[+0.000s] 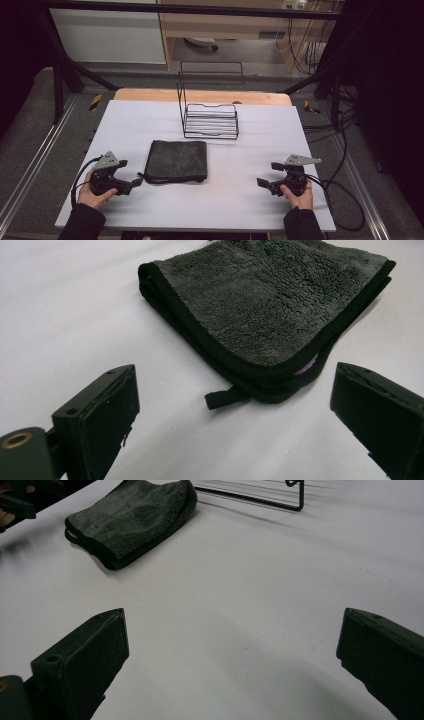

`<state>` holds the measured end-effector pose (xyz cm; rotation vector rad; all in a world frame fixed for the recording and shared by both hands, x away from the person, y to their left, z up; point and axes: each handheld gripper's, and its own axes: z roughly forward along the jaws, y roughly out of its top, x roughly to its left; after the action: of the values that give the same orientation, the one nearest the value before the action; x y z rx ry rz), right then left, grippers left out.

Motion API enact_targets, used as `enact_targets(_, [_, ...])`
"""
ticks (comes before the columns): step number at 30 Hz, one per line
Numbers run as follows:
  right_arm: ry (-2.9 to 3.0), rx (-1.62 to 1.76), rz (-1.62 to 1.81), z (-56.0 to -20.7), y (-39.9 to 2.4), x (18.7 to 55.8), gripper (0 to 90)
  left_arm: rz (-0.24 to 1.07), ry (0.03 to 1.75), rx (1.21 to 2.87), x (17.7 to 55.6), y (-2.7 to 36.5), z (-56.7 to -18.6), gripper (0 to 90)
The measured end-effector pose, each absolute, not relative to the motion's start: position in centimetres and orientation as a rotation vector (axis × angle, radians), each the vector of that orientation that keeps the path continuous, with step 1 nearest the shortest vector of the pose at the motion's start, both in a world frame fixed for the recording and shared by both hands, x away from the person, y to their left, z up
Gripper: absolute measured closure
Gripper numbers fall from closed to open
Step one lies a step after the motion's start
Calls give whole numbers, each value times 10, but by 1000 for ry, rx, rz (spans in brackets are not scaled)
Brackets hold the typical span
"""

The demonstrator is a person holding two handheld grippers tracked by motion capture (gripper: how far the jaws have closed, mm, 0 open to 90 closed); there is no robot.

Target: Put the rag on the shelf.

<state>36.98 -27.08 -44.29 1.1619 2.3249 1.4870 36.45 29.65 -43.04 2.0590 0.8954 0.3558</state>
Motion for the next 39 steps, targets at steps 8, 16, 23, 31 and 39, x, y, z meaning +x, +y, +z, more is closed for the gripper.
enact_targets(8, [2321,1161,1476,-442,-271,369,10,361,907,2063,364,292,-428,73])
enact_targets(16, [2326,1162,1460,-442,-269,368,11,347,933,2092,365,280,-428,135])
enact_targets(23, [2319,1161,1458,-442,-269,368,11,293,1024,2083,381,270,-432,295])
enact_targets(31, [2317,1161,1460,-442,-269,368,13,270,1064,2102,388,264,-438,449])
enact_targets(39, [2322,1156,1455,-442,-268,368,13,243,1089,2117,387,259,-442,527])
